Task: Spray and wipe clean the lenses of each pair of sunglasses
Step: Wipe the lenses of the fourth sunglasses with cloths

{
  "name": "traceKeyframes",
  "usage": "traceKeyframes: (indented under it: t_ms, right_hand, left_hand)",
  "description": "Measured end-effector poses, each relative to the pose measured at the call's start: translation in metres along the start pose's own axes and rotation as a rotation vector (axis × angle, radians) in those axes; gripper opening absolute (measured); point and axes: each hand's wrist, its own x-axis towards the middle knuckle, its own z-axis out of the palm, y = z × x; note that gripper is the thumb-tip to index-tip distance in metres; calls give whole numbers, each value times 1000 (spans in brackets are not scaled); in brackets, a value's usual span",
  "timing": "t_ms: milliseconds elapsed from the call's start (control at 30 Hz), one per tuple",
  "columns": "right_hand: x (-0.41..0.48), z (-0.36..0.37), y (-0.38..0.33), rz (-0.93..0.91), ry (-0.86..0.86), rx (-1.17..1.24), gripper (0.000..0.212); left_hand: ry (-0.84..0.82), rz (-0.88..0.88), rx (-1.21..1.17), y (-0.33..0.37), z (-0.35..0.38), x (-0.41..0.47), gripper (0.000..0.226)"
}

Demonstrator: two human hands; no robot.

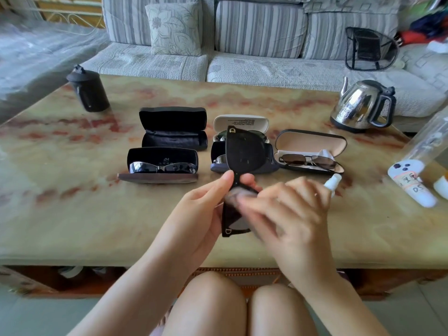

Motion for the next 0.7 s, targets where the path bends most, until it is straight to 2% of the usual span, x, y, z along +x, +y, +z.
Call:
traceKeyframes:
  t_ms: [100, 167, 267, 367, 433, 700]
  right_hand:
    - [10, 3, 9, 106, 53, 42, 19]
    - [3, 10, -6, 82, 16, 124, 15]
    - [-11, 14, -19, 31, -3, 119, 17]
    - [-4, 13, -3, 174, 97, 120, 24]
    - [-3, 15, -2, 228, 125, 137, 20]
    - [-4, 20, -9, 190, 122, 175, 16]
  left_hand:
    - [9, -11, -40, 1, 3, 2, 37]
    - [12, -9, -65, 1, 4, 2, 34]
    - [23, -7, -51, -1, 4, 0, 34]
    - [63, 19, -102, -4, 5, 1, 36]
    - [74, 29, -118, -7, 5, 2, 38]
    - [89, 96, -66, -7, 5, -2, 38]
